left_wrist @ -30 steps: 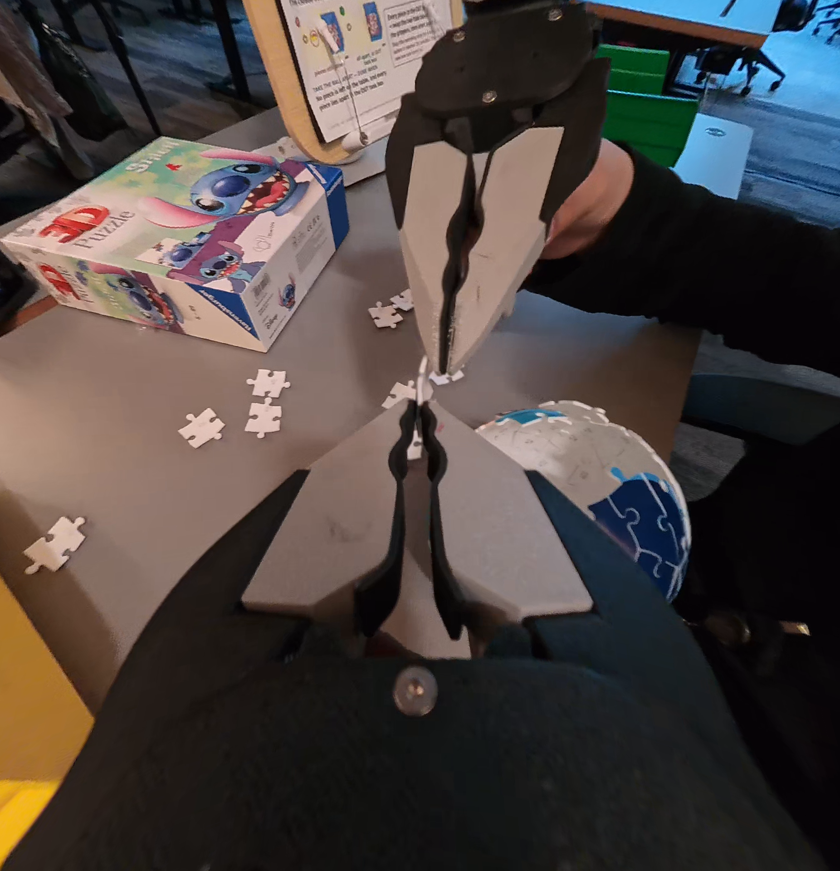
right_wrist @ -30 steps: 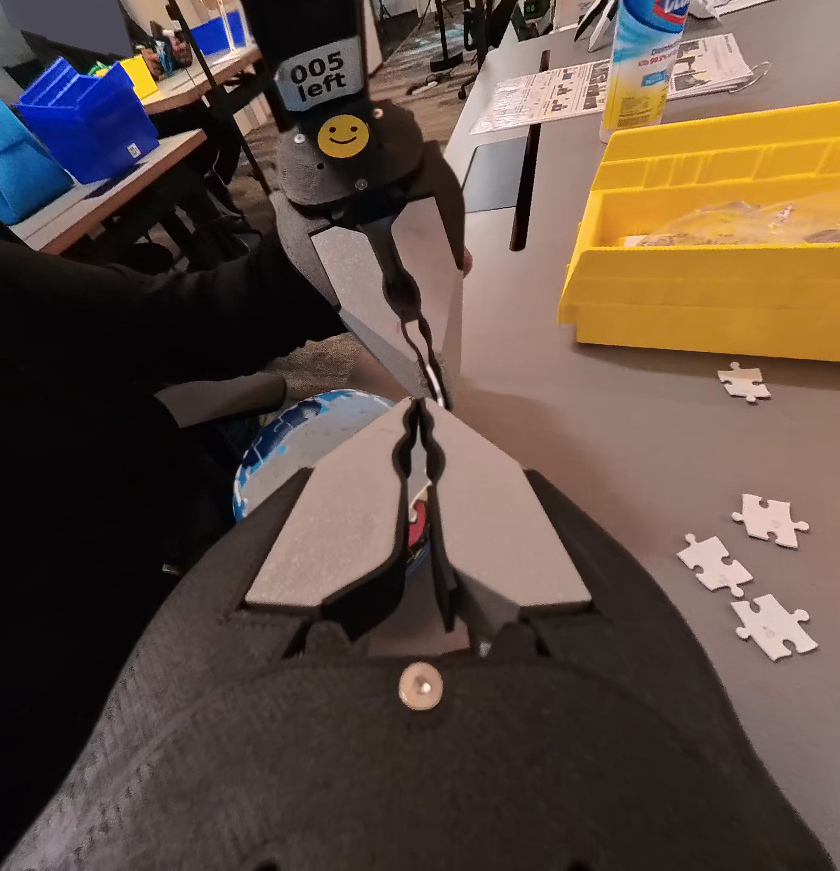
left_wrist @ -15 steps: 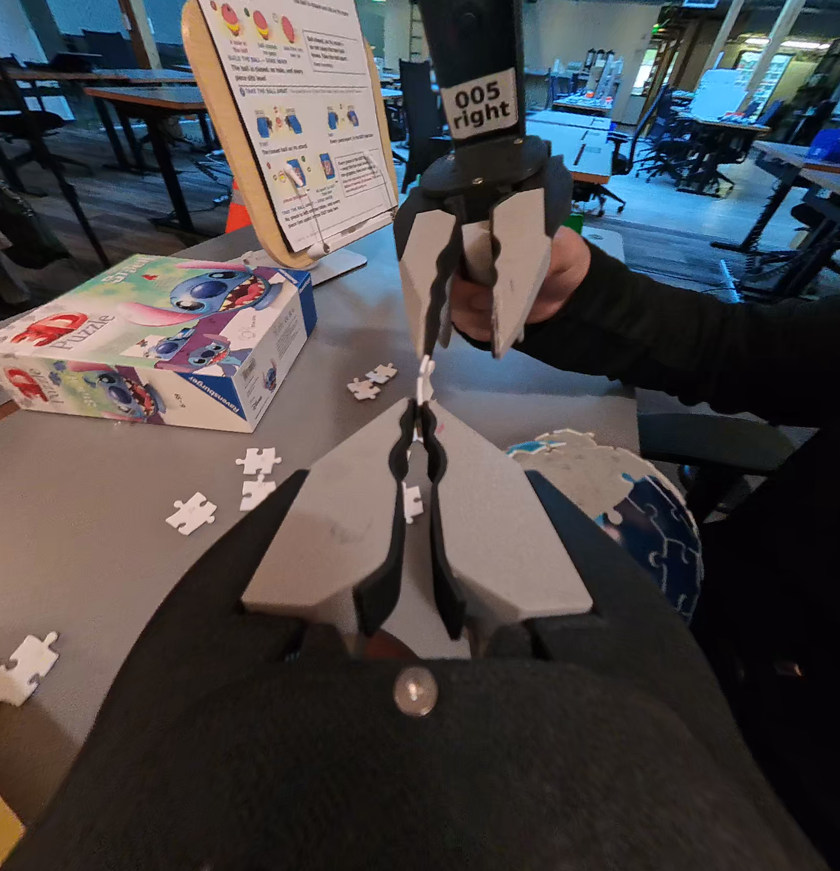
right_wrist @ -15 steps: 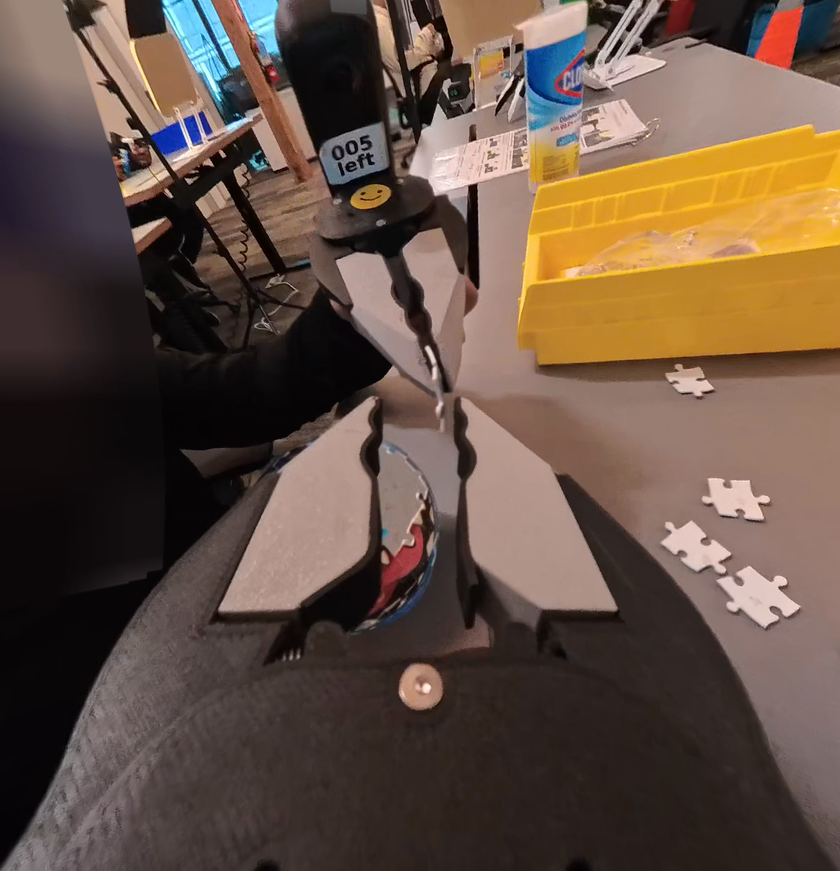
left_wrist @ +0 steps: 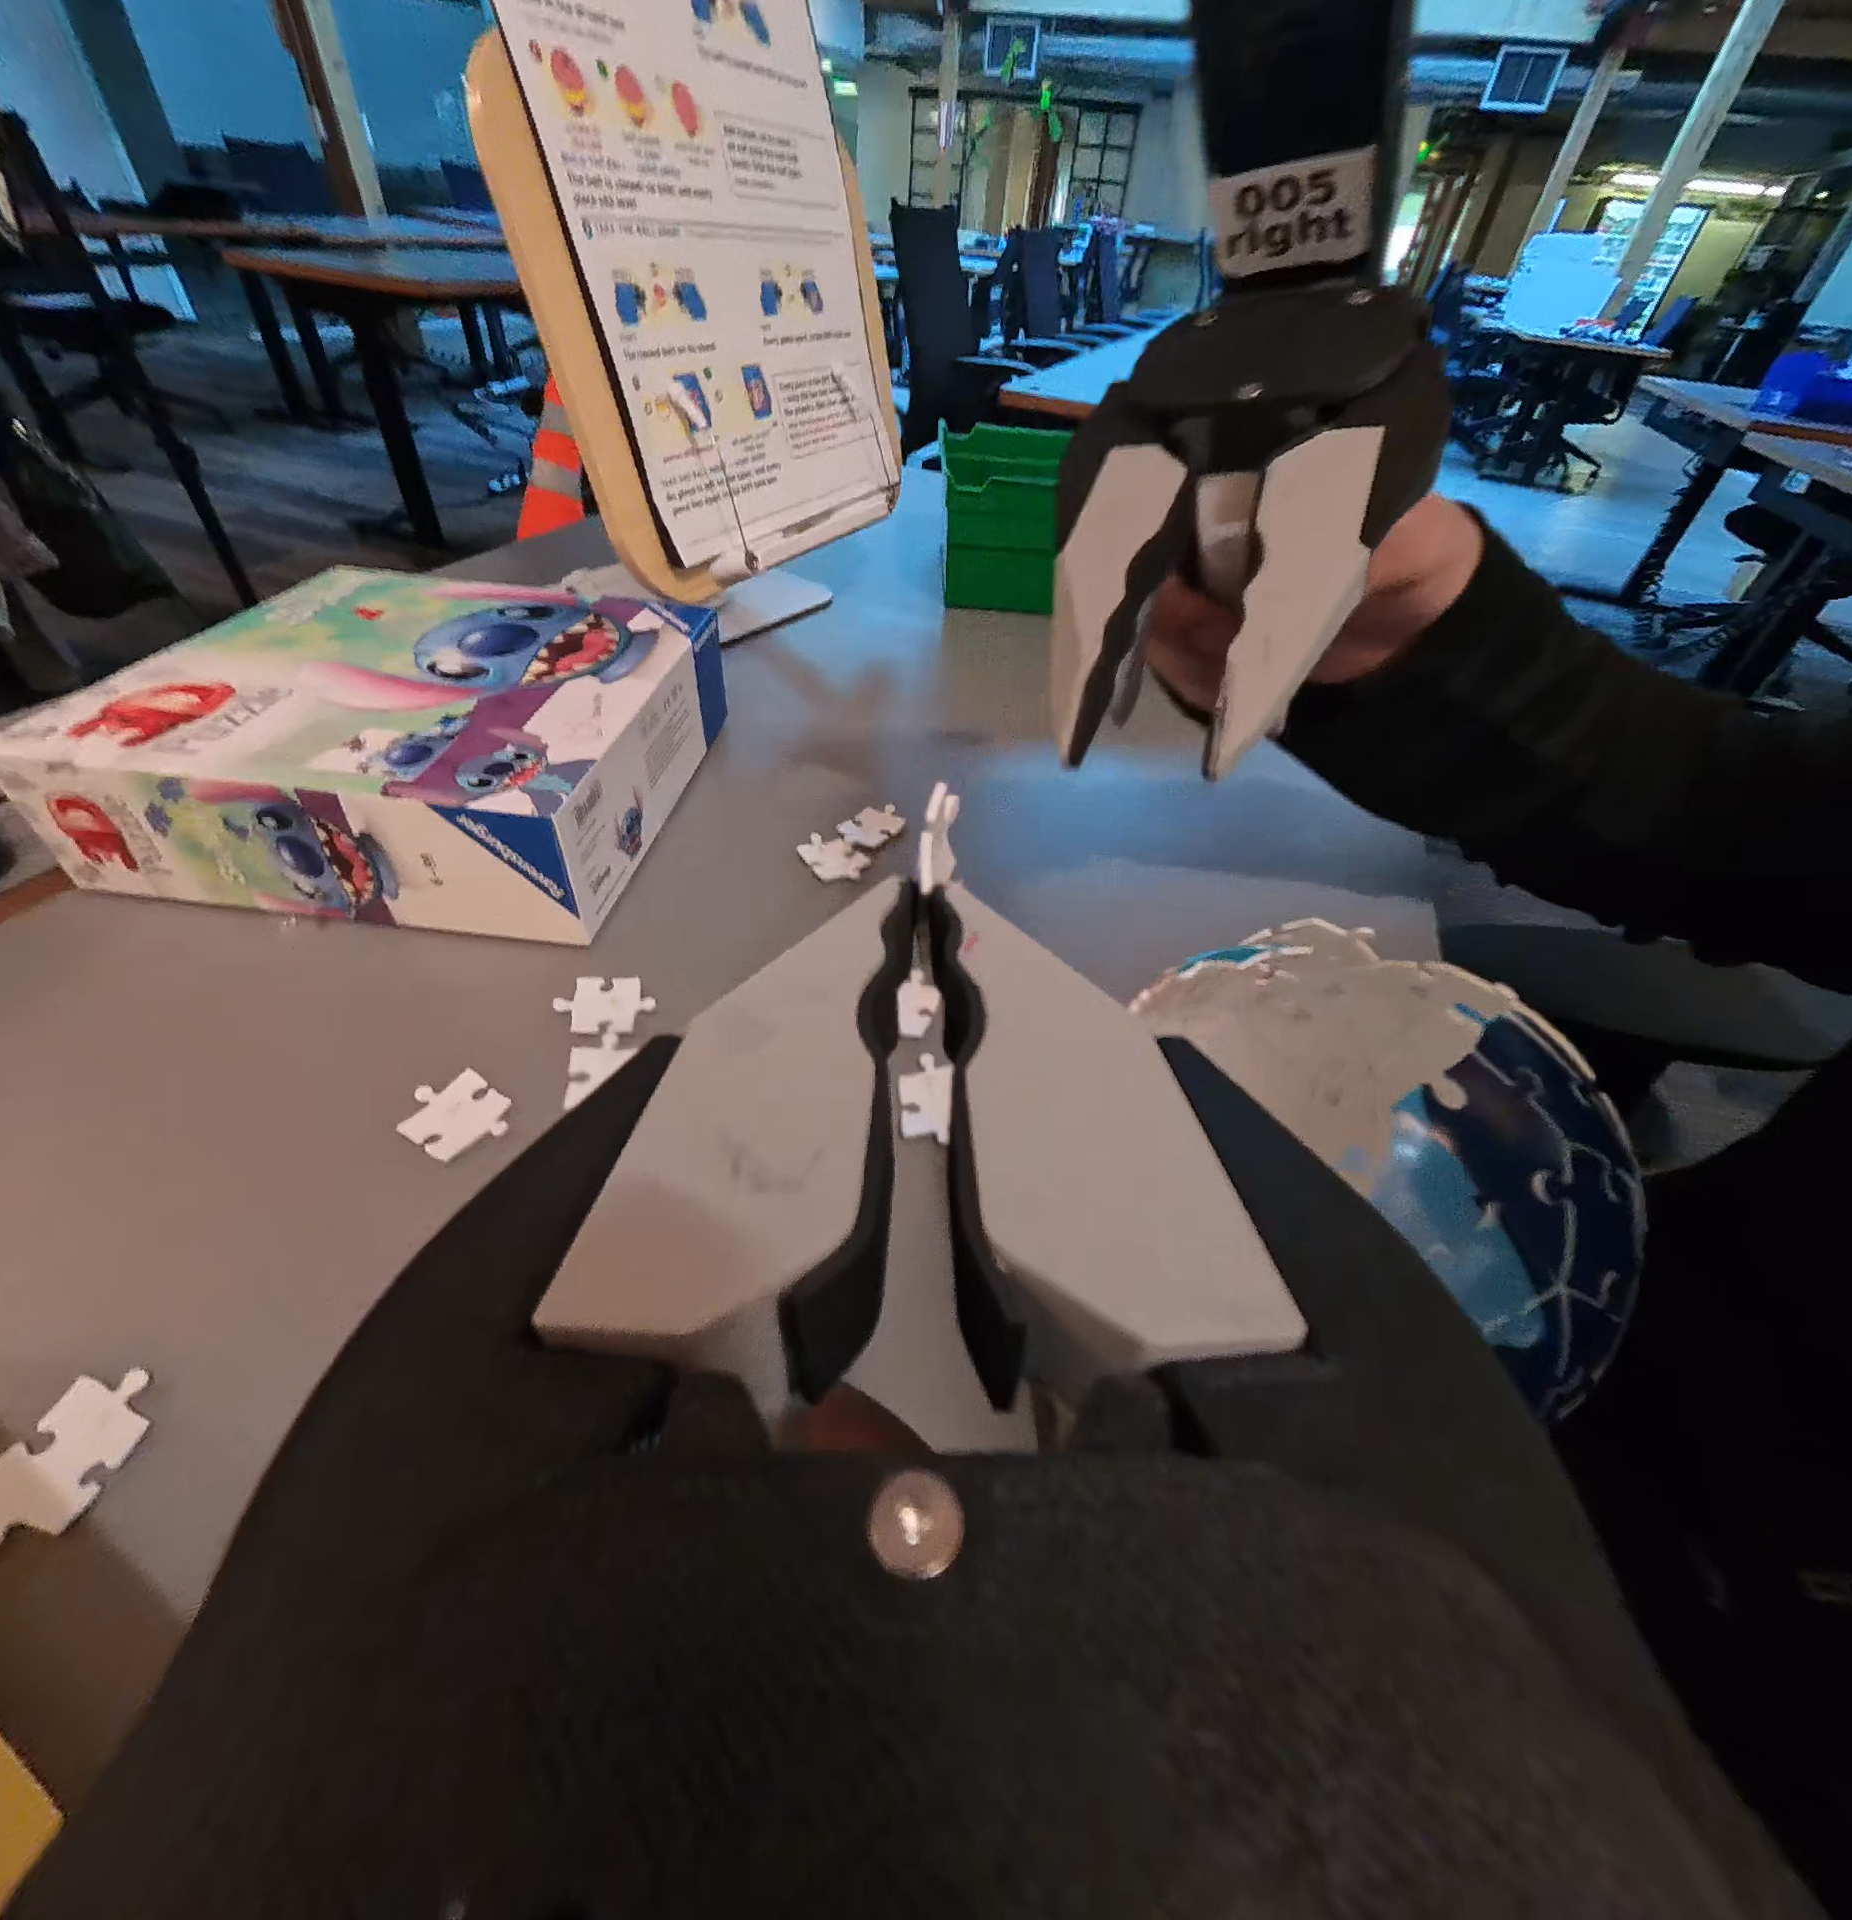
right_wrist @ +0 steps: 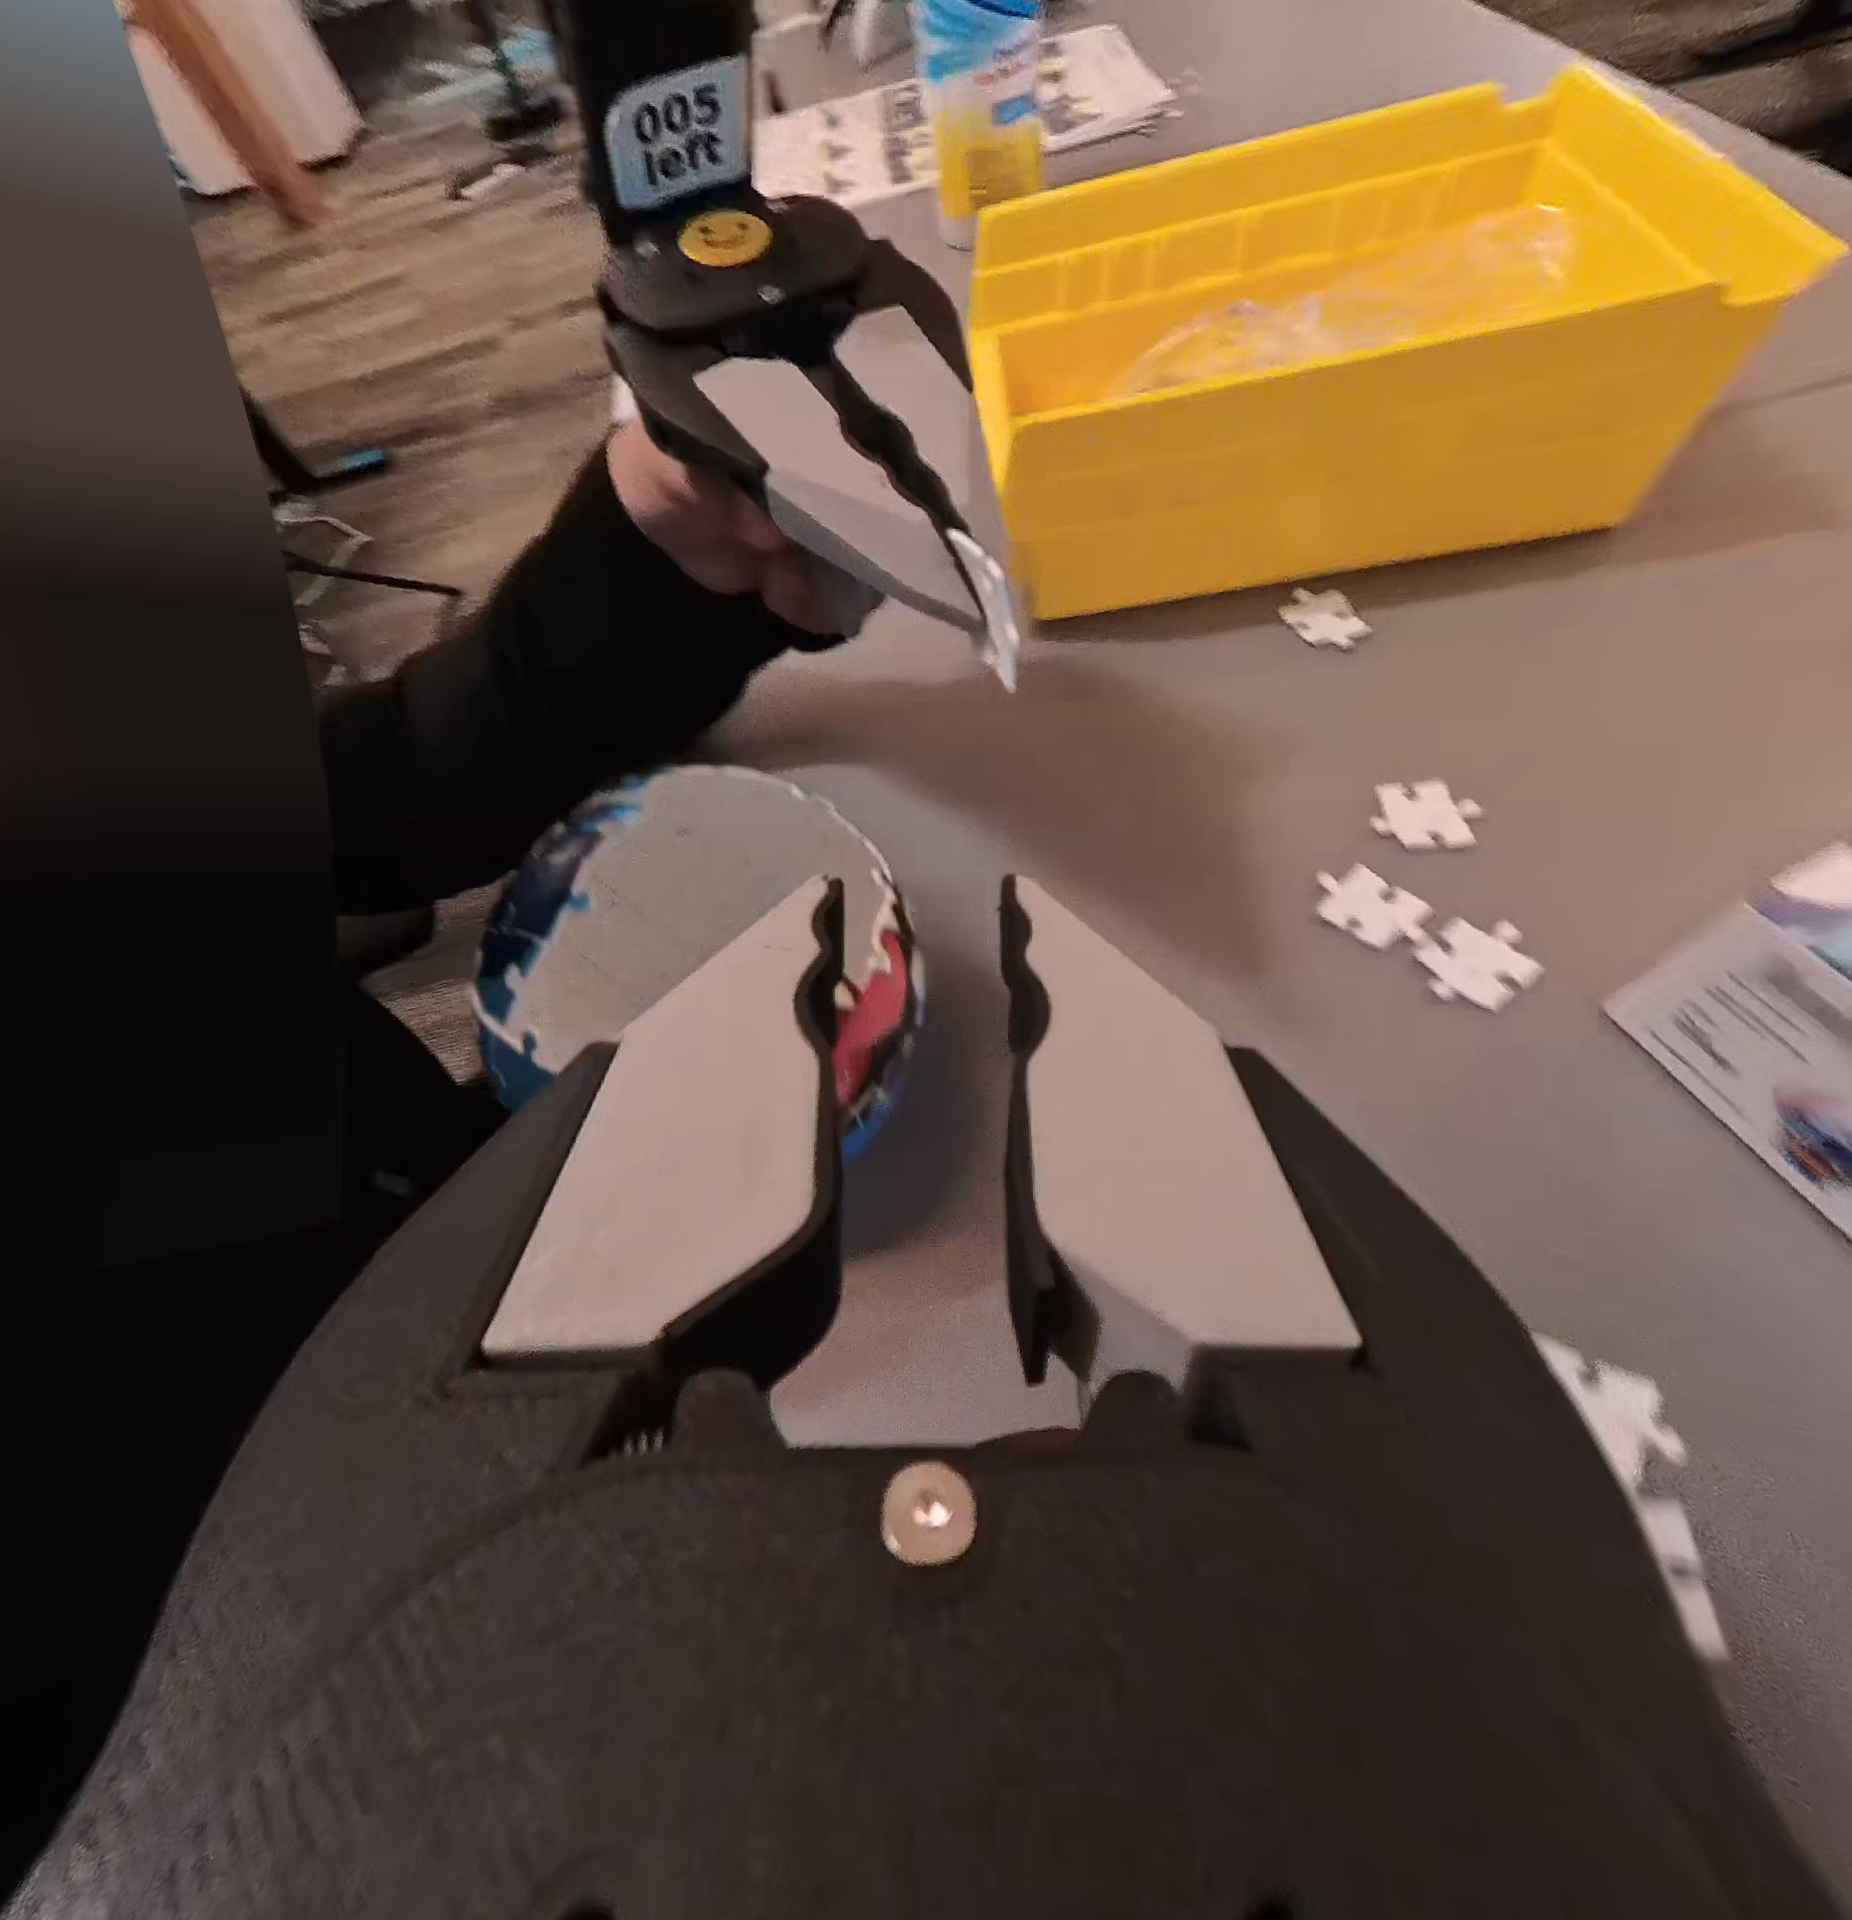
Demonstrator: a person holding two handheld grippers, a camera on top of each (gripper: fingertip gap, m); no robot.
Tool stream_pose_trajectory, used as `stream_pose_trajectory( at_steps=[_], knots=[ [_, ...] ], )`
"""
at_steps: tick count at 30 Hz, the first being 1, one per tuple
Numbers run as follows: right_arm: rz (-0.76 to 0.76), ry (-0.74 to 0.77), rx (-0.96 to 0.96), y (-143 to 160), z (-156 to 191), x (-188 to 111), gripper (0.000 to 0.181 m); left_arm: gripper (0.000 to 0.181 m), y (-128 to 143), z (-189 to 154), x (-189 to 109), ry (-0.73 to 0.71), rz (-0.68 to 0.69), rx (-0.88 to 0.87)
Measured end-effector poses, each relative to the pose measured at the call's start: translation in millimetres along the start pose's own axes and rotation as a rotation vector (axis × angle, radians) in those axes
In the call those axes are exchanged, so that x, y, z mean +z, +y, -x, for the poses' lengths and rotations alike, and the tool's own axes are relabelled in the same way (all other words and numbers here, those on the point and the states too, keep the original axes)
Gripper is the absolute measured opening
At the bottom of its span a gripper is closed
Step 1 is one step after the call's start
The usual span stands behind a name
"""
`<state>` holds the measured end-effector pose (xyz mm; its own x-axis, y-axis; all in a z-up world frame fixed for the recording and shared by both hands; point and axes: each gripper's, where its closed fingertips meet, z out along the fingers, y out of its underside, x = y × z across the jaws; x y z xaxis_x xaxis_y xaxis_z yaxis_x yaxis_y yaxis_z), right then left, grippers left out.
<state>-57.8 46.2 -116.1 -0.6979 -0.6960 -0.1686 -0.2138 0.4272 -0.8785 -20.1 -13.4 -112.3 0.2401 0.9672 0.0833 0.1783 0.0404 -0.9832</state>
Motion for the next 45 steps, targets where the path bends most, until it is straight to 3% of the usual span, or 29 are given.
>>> stream_pose_trajectory(
  at_steps=[2,6,9,12,15,20,24,29,37,45],
  knots=[
    [-0.025,0.038,0.025,13.8,0.6,-13.2,0.027,0.0,8.1,5.1,-0.7,-0.025,0.041,-0.011],
    [-0.058,-0.071,-0.001,57.7,34.4,-26.5,0.043,0.0,31.8,27.6,-12.3,-0.172,0.14,0.014],
    [-0.029,-0.046,-0.063,94.9,47.0,-25.4,0.059,0.0,46.7,16.1,-30.8,-0.163,0.174,0.049],
    [0.003,0.013,-0.066,112.5,52.6,-14.6,0.071,0.0,61.2,7.9,-46.1,-0.171,0.233,0.139],
    [-0.022,0.089,-0.057,110.6,55.2,2.8,0.095,0.0,77.1,3.2,-45.7,-0.193,0.297,0.148],
    [-0.049,0.178,-0.103,98.7,59.1,26.8,0.11,0.0,86.5,-15.1,-33.5,-0.188,0.3,0.148],
    [-0.037,0.19,-0.136,95.8,58.5,33.0,0.108,0.001,91.1,-33.7,-29.5,-0.163,0.329,0.142],
    [-0.036,0.199,-0.139,100.3,43.6,18.2,0.113,0.004,104.1,-48.0,-37.5,-0.187,0.393,0.157],
    [-0.011,0.229,-0.11,106.3,-18.3,-10.1,0.104,0.006,123.9,-93.8,-48.5,-0.149,0.466,0.158],
    [-0.008,0.252,-0.051,99.7,-57.6,-22.6,0.099,0.0,122.9,-140.3,-30.0,-0.016,0.425,0.081]
  ],
)
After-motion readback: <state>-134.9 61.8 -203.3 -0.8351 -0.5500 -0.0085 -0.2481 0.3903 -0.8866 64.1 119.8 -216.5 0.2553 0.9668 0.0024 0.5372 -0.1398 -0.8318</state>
